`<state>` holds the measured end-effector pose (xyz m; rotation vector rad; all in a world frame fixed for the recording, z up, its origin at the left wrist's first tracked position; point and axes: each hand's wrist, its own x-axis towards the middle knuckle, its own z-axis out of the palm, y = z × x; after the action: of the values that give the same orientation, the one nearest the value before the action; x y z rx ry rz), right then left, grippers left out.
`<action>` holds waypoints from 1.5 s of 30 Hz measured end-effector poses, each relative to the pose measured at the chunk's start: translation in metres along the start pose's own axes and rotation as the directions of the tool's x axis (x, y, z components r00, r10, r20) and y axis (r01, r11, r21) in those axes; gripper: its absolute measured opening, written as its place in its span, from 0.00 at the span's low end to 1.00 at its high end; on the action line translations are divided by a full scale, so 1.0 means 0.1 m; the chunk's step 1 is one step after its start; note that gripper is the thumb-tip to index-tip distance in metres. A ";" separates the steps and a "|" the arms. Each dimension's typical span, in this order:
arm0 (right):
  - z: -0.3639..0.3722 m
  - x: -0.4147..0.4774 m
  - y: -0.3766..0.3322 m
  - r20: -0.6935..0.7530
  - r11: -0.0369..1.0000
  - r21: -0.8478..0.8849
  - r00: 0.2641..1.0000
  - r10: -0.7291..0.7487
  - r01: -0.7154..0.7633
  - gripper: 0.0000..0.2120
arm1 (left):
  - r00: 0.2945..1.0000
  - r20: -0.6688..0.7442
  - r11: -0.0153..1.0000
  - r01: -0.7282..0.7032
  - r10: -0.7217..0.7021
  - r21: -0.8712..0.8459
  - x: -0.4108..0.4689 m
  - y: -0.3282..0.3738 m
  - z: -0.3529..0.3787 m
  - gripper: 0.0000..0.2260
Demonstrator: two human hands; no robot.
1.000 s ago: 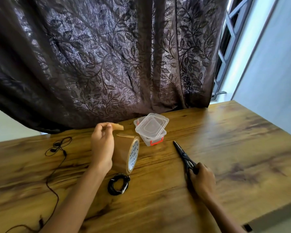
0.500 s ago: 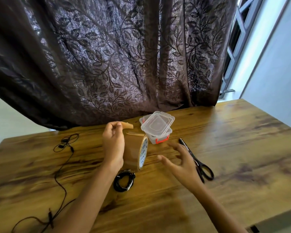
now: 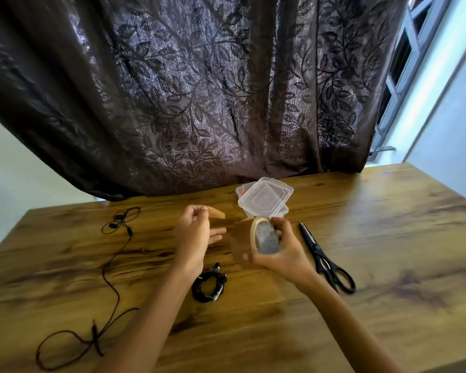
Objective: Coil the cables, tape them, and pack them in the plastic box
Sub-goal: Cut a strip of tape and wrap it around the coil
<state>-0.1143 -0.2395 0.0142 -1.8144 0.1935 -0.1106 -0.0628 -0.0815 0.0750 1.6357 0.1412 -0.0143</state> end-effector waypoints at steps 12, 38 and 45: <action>-0.34 0.27 0.50 -0.255 0.636 -0.713 0.954 0.158 -0.296 0.53 | 0.996 0.030 0.996 0.088 -0.087 -0.018 -0.02 -0.15 -0.16 0.11; 0.57 -0.01 -0.33 0.332 0.613 0.634 0.882 0.335 -0.472 0.11 | 0.990 0.137 0.999 0.038 -0.035 -0.014 -0.12 -0.20 -0.29 0.08; 0.51 -0.02 -0.34 0.269 0.591 0.676 0.894 0.359 -0.440 0.08 | 0.988 0.125 0.994 0.094 -0.087 -0.052 -0.08 -0.23 -0.40 0.08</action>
<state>-0.1042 -0.1822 0.0346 -0.9288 0.4196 0.2141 -0.0762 -0.0413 0.0553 1.5654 0.1207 -0.1783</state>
